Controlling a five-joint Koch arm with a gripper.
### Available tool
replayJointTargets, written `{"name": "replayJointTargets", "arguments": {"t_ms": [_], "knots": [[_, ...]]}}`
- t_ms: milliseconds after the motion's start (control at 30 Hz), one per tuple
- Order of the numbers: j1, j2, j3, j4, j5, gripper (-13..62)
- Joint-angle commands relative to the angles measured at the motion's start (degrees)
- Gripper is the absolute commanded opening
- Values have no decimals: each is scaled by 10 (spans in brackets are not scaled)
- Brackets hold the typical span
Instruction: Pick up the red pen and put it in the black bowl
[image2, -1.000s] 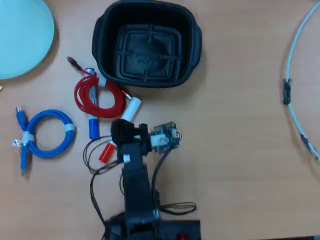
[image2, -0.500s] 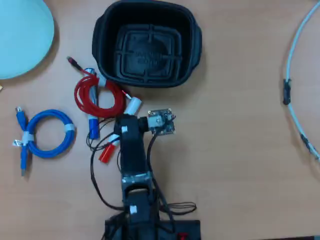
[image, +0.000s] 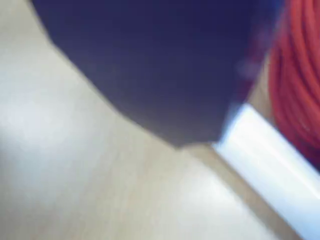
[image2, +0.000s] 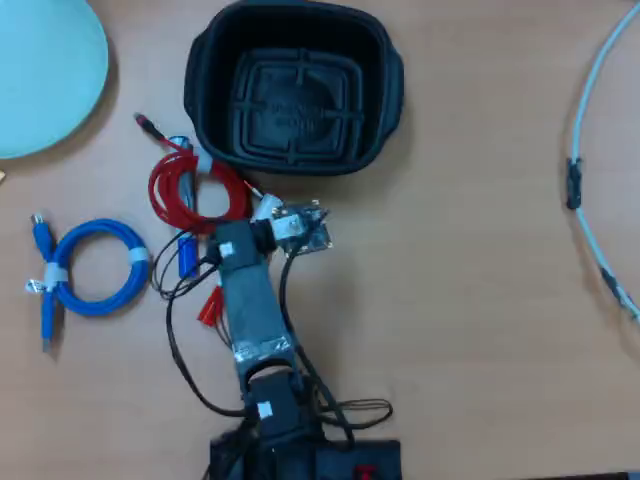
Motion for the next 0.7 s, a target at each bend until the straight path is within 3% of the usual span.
{"name": "replayJointTargets", "arguments": {"t_ms": [0,233,667], "knots": [[-18,-12,-18,12,9,325],[-31,-95,-18,7,10,325],[-16,-128,-19,6,38,328]]}}
